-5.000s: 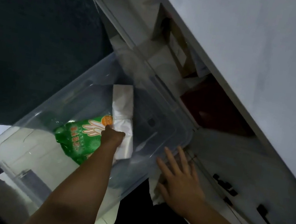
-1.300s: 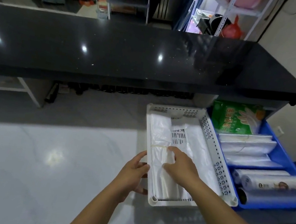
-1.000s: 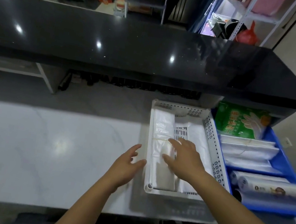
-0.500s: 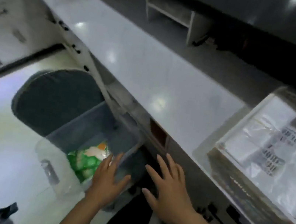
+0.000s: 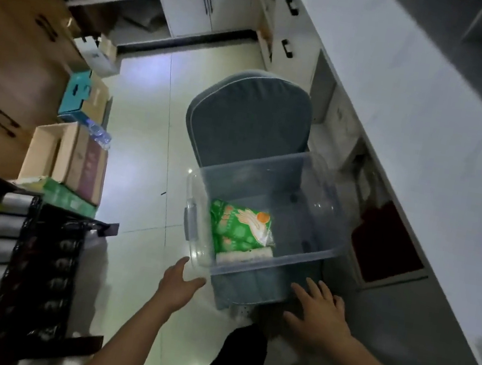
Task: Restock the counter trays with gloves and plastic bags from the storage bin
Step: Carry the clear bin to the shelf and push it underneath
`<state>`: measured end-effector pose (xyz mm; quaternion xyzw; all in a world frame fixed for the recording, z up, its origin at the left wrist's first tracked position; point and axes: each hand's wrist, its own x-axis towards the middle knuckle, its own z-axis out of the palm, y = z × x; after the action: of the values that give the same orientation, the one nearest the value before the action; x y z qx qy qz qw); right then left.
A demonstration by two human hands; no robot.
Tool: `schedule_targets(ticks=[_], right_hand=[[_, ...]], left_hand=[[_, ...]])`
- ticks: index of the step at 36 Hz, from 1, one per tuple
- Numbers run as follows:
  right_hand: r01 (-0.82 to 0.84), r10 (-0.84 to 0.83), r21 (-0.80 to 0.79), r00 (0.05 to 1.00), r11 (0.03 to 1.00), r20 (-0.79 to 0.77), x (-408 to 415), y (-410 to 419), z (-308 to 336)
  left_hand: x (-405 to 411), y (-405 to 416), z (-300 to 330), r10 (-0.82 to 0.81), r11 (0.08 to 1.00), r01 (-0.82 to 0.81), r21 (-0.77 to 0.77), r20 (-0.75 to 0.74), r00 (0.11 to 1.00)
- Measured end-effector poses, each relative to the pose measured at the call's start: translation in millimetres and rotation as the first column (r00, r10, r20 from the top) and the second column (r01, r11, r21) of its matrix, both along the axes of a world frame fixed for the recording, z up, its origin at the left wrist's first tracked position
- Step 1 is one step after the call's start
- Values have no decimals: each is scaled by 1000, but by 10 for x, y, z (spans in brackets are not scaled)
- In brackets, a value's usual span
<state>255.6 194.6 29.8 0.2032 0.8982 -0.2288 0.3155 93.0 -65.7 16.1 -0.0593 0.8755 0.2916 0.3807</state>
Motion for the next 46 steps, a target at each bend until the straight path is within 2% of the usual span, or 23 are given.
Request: schedule_targets(ticks=[4, 7, 10, 14, 19, 28, 35, 38, 41, 43, 46], right_hand=[[26, -27, 20, 999, 999, 48, -254, 95, -242], [49, -53, 34, 991, 998, 123, -339, 205, -407], [75, -87, 64, 977, 995, 197, -376, 269, -532], [136, -154, 98, 967, 986, 205, -429, 305, -601], [133, -155, 125, 970, 983, 190, -497, 296, -547], [2, -45, 175, 971, 985, 237, -728, 373, -522], [-36, 12, 178, 991, 983, 135, -1454, 629, -507], [53, -65, 157, 995, 986, 72, -1803, 807, -612], [267, -268, 35, 963, 963, 25, -2141, 1029, -804], [423, -424, -59, 906, 904, 5, -2366, 1153, -942], [614, -609, -235, 786, 754, 100, -2646, 1280, -1104]], left_hand=[[-604, 117, -311, 208, 970, -216, 110, 79, 975], [-1032, 217, -465, 332, 913, -371, 169, 221, 917], [-1364, 298, -594, 368, 879, -448, 165, 363, 856], [-1598, 317, -667, 429, 840, -525, 140, 422, 799], [-1660, 311, -723, 525, 718, -680, 149, 525, 670], [-1633, 154, -763, 521, 633, -745, 209, 597, 610], [-1342, -258, -602, 611, 556, -814, 171, 580, 539], [-1199, -438, -537, 678, 518, -846, 127, 543, 496], [-1101, -605, -526, 723, 491, -866, 93, 512, 464], [-1058, -676, -533, 750, 471, -879, 71, 492, 442], [-1012, -709, -546, 786, 450, -891, 57, 449, 425]])
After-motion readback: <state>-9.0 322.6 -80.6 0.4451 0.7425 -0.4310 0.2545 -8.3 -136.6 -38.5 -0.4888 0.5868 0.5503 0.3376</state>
